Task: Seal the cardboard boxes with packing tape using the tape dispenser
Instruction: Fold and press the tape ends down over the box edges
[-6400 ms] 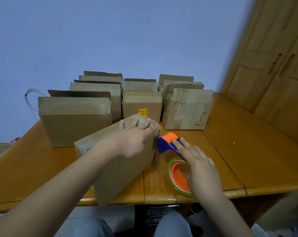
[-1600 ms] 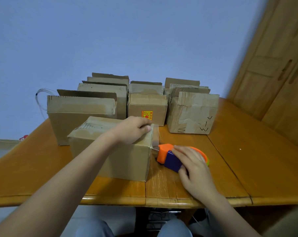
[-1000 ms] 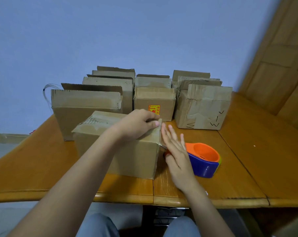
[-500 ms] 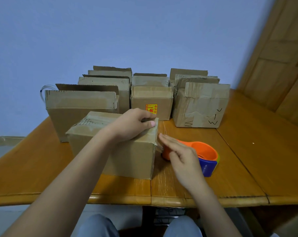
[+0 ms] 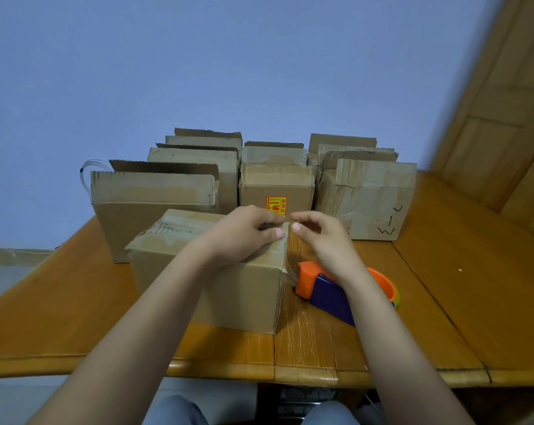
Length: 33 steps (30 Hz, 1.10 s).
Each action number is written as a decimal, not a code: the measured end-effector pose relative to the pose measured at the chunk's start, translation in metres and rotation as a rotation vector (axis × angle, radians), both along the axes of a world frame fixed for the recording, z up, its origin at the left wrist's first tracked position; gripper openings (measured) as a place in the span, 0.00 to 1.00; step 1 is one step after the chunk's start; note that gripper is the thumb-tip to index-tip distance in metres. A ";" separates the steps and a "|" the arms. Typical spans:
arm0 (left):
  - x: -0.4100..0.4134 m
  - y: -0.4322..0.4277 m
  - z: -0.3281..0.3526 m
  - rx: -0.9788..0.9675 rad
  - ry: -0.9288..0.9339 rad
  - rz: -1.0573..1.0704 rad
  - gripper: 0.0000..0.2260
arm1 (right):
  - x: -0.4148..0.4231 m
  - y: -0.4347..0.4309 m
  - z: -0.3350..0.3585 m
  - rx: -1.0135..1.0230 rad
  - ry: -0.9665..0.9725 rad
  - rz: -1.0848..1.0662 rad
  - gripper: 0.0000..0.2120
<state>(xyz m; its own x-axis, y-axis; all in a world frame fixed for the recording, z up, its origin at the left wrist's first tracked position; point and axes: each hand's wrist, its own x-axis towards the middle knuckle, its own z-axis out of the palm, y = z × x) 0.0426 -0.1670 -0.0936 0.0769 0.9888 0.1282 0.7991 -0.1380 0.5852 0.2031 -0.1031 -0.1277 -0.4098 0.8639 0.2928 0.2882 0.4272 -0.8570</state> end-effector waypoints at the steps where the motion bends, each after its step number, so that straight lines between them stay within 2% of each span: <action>1: 0.000 0.000 0.000 0.002 0.004 0.004 0.20 | 0.001 0.000 0.000 -0.003 -0.012 0.004 0.13; 7: 0.001 0.000 0.000 -0.001 0.021 0.007 0.20 | 0.001 -0.001 -0.001 0.050 -0.021 -0.038 0.04; 11: 0.001 0.000 0.000 -0.002 0.024 0.009 0.20 | -0.003 -0.002 -0.001 0.057 -0.034 -0.067 0.07; 16: 0.000 0.002 -0.001 -0.011 0.013 0.016 0.20 | -0.004 -0.002 -0.003 0.024 0.007 -0.088 0.02; 20: 0.001 0.002 -0.001 -0.008 0.026 0.016 0.20 | -0.008 -0.012 -0.003 -0.026 0.126 -0.112 0.07; 23: 0.001 0.003 0.000 -0.011 0.033 0.019 0.20 | -0.006 -0.025 -0.004 -0.095 0.215 -0.053 0.13; 25: 0.002 0.003 0.000 -0.014 0.045 0.019 0.19 | -0.003 -0.030 -0.008 -0.099 0.179 -0.017 0.19; 29: 0.003 0.001 0.000 0.001 0.075 0.016 0.20 | 0.007 -0.039 -0.016 0.010 -0.020 0.052 0.29; 33: 0.004 0.002 0.002 0.001 0.089 0.015 0.19 | 0.021 -0.056 -0.014 -0.019 0.058 0.106 0.30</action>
<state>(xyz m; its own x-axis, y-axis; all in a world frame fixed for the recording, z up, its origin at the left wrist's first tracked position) 0.0464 -0.1651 -0.0917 0.0728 0.9898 0.1227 0.8502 -0.1260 0.5112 0.2237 -0.1594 -0.1419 -0.4819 0.8223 0.3027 0.1922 0.4362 -0.8791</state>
